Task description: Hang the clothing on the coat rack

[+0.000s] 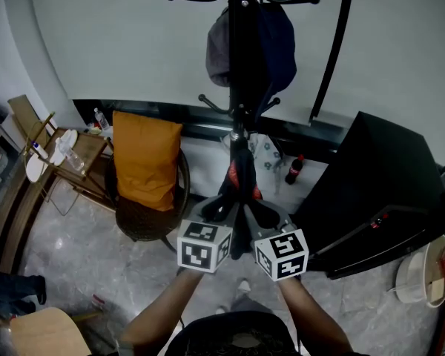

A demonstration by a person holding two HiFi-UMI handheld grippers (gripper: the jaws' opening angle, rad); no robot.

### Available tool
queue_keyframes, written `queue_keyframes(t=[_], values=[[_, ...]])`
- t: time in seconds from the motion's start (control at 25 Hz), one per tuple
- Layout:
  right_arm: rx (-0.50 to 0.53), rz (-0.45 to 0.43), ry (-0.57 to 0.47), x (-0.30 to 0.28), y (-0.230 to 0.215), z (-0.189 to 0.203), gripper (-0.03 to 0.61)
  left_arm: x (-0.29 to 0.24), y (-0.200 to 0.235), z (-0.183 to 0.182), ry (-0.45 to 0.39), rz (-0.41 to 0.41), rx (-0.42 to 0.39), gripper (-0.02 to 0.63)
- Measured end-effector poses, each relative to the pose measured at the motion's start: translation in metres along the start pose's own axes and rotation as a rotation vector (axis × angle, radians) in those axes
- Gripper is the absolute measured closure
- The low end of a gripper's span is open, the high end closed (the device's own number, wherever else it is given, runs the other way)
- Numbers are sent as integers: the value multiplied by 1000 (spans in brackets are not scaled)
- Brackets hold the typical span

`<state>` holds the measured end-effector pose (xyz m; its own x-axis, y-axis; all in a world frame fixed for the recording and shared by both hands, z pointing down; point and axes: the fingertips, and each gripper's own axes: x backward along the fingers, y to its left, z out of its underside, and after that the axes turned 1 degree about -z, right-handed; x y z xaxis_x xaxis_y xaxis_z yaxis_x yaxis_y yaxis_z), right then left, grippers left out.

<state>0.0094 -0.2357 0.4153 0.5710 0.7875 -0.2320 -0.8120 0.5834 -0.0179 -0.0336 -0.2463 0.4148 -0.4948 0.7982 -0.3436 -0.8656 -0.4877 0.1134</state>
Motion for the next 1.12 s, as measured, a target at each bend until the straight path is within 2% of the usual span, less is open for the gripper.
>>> queue_keyframes(t=[0.56, 1.12], values=[[8, 8, -44, 29, 18, -15, 569, 28, -22, -4, -44, 32, -20, 580], [30, 1, -72, 46, 32, -29, 577, 47, -26, -7, -62, 42, -36, 607]])
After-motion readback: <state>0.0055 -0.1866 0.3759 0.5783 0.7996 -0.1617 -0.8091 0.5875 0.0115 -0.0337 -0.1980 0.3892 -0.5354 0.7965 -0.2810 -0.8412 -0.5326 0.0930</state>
